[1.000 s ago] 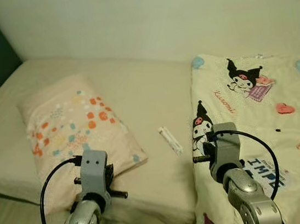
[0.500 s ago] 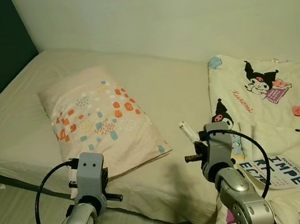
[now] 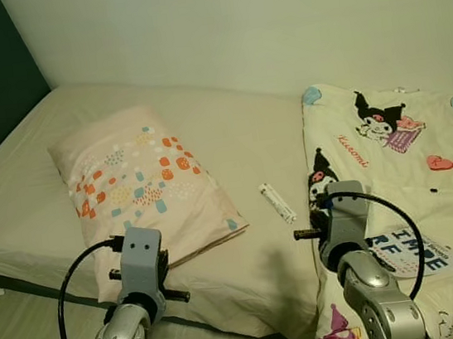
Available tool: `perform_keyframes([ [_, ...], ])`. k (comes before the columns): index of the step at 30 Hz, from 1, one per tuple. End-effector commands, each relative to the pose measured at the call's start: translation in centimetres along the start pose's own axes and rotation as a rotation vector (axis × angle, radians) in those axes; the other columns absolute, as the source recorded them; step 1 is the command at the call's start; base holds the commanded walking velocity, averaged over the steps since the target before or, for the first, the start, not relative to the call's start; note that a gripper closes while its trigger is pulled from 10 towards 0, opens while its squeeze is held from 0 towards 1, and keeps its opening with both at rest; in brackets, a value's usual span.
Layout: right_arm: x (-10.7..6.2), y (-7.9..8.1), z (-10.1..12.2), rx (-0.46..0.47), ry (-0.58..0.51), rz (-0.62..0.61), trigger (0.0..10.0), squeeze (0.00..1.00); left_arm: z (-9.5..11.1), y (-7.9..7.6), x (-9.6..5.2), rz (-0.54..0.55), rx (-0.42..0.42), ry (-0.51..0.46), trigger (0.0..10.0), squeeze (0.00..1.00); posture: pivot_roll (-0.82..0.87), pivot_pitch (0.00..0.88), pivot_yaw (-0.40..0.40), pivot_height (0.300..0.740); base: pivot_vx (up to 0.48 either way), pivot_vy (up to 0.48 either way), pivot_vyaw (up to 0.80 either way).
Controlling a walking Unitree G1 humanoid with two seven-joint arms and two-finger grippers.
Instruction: Clean up the room
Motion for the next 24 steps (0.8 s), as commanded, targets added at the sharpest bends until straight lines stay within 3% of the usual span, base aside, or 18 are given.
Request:
perform_keyframes([
  [1,-0.1,0.0,-0.2,0.011,0.001,-0.002,10.0,0.00,-0.5,0.0,-0.1,0.005,0.012,0.016,10.0,0.00,-0.11,0.202,-0.036,0.685,0.000,0.000,0.00],
  [24,0.3,-0.3,0.4,0.008,-0.012,-0.007,10.0,0.00,-0.2,1.9,0.2,0.114,-0.010,-0.002,10.0,0.00,-0.11,0.198,-0.038,0.600,0.000,0.000,0.00],
])
Point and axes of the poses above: a point about 5 cm out from each wrist's last joint towards the gripper, its own x axis pointing out of the wrist towards the gripper, its own z axis along the axis of the wrist's last joint, y = z × x, the point moved 6 cm from there along x, pointing out of the wrist towards the gripper, and after that the axes turned 3 degrees about -x, right-handed, at the moved point
